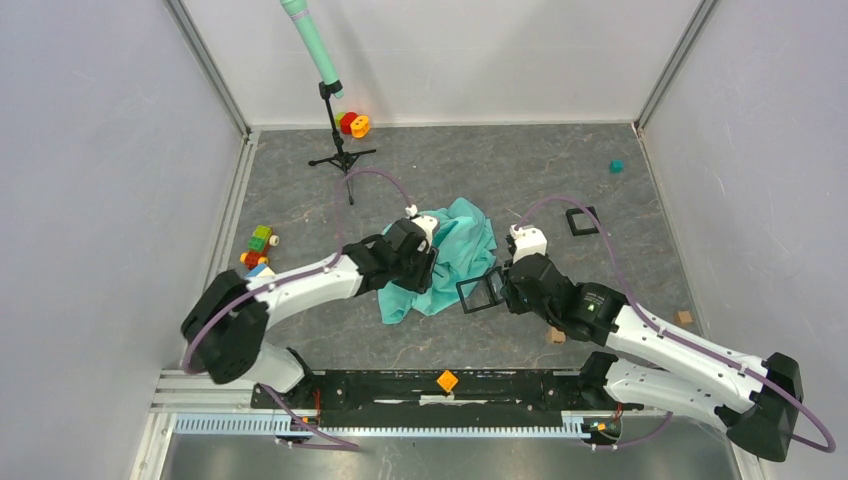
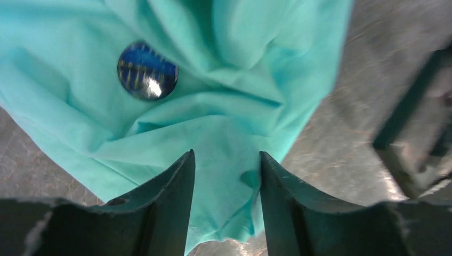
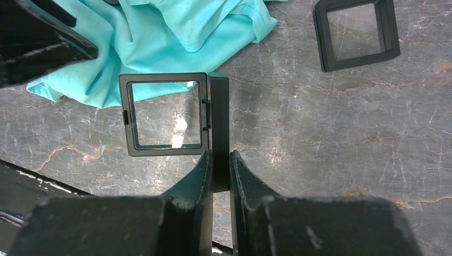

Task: Remove the brooch from the garment
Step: Adjust the clothes at the center of the board.

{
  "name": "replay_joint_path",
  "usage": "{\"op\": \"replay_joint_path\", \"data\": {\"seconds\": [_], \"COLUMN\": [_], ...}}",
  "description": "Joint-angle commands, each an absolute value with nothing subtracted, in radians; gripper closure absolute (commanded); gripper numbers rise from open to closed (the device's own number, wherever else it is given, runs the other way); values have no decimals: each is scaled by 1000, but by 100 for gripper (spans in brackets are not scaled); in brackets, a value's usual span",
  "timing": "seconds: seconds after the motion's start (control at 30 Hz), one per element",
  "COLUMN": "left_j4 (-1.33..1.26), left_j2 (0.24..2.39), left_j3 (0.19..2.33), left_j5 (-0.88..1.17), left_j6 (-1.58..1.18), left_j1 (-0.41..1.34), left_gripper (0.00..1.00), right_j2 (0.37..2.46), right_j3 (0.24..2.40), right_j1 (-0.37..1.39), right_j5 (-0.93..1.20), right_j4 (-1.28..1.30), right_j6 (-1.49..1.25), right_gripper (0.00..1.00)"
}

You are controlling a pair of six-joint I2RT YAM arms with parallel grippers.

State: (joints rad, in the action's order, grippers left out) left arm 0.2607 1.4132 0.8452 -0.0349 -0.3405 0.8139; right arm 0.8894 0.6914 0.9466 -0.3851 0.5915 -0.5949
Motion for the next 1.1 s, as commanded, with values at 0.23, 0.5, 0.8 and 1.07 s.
{"op": "replay_joint_path", "data": {"seconds": [0.23,0.5,0.8,1.07], "left_j4": [581,643,491,474], "left_j2": [1370,1234,1297,1536], "left_j3": [772,817,953,1093], "left_j5": [-183,-237,-174,-213], "left_j6": [-473,-463,-292,-174], "left_j1": [719,701,703,706], "left_gripper": [75,40,31,31], "right_j2": [858,841,842,848], "right_j3": [678,673,679,692], "right_j1": [942,940,940,936], "right_j5": [-397,-403,-404,-398], "right_j4": [552,552,552,554], "right_j6": [-608,-603,-595,-585], "right_gripper": [100,100,100,100]}}
